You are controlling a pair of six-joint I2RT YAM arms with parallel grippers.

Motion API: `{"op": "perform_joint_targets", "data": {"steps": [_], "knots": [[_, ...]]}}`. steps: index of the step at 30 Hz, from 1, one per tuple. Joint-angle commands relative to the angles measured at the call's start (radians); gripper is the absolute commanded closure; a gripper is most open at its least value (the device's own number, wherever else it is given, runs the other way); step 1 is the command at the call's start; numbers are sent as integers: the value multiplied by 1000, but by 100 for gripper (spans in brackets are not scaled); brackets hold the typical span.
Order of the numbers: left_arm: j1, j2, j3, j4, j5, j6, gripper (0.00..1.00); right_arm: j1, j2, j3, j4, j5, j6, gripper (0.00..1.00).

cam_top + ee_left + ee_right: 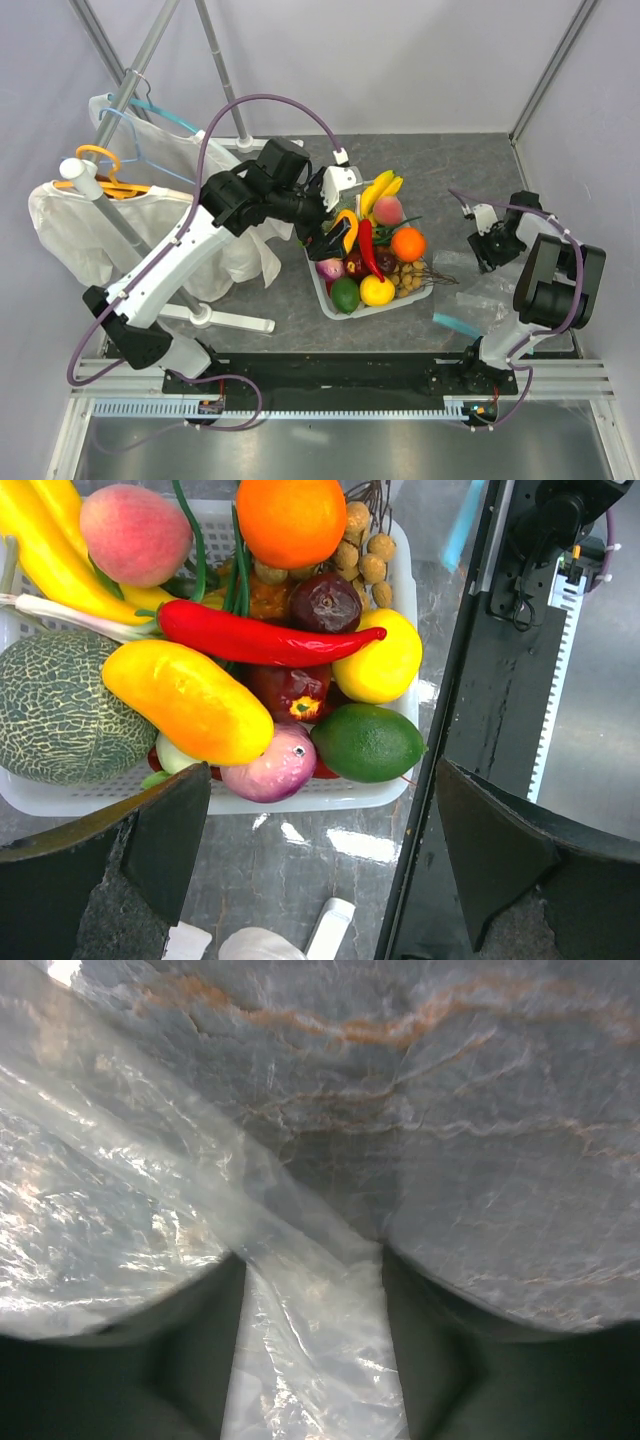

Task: Place the food in the zip-top bag and seal the zipper
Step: Pick up the zipper food storage bag at the center of the board.

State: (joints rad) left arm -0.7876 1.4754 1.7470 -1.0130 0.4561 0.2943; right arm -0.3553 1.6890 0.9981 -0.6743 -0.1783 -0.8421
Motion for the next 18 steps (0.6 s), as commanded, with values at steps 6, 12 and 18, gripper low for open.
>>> {"op": "perform_joint_targets", "data": {"steps": [6,12,18], "knots": [[-4,68,28,128,3,-69,0,-10,21,137,72,-47,113,100],[-1,102,11,285,-94,-184,0,-103,-6,365,-14,-111,118,100],[4,69,-72,486,-118,-285,0,-197,-11,558,-8,-200,253,100]]}}
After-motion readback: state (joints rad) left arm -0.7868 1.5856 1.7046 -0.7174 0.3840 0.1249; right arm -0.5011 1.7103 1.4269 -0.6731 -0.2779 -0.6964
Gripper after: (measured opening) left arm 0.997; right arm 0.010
